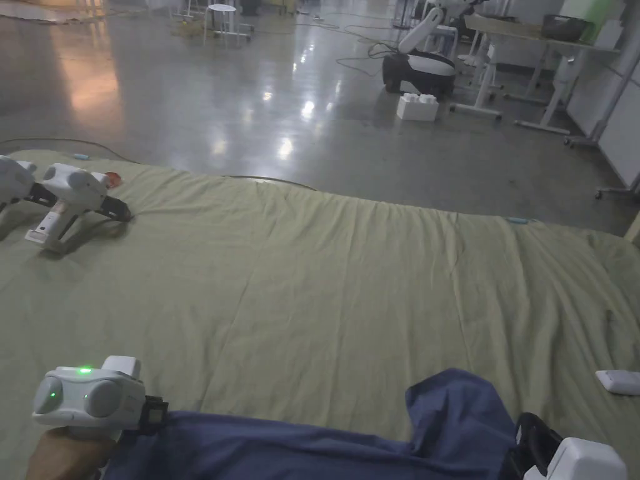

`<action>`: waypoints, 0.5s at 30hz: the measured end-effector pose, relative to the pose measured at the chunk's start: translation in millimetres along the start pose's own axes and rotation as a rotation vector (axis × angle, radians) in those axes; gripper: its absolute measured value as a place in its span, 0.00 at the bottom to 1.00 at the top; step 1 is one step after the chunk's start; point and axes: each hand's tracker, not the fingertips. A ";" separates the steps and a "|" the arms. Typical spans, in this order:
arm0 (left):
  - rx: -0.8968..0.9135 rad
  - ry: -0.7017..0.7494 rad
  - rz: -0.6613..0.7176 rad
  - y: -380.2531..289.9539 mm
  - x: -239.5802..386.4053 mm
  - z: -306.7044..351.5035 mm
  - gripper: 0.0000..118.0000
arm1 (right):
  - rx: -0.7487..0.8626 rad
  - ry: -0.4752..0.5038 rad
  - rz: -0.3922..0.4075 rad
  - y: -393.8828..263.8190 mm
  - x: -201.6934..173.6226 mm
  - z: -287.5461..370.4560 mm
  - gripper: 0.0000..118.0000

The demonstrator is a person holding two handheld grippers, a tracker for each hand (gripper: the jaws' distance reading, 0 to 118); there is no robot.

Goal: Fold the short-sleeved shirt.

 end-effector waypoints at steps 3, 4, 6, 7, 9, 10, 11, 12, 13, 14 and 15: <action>0.026 0.000 -0.049 -1.2 16.4 15.5 0.24 | -0.028 -0.003 -0.014 -5.1 5.8 -4.2 0.00; 0.028 -0.008 -0.066 -1.0 19.6 16.7 0.15 | -0.035 -0.003 -0.021 -6.9 8.6 -6.4 0.00; 0.026 -0.050 -0.045 0.7 7.5 12.0 0.02 | -0.067 -0.008 -0.035 -10.2 16.3 -13.5 0.00; 0.025 -0.060 -0.021 1.0 6.0 14.0 0.01 | -0.090 -0.008 -0.039 -11.8 21.4 -19.1 0.01; 0.027 -0.077 -0.002 2.9 -1.2 17.5 0.00 | -0.195 0.007 -0.054 -17.1 38.1 -38.0 0.09; 0.034 -0.083 -0.006 3.1 -5.2 18.9 0.00 | -0.244 0.004 -0.039 -18.4 46.5 -48.7 0.23; 0.047 -0.088 -0.026 3.2 -5.3 23.6 0.00 | -0.298 -0.007 -0.022 -19.3 54.8 -61.1 0.42; 0.076 -0.092 -0.046 2.5 -5.0 29.8 0.00 | -0.351 -0.013 -0.004 -20.2 61.8 -73.2 0.64; 0.094 -0.100 -0.052 2.0 -5.4 34.7 0.00 | -0.399 -0.006 0.012 -21.4 73.1 -88.0 0.69; 0.112 -0.113 -0.047 0.5 -7.6 37.9 0.00 | -0.435 0.001 0.019 -22.5 82.1 -102.3 0.69; 0.123 -0.117 -0.039 -0.6 -8.5 43.6 0.00 | -0.459 0.004 0.007 -23.7 91.0 -116.8 0.69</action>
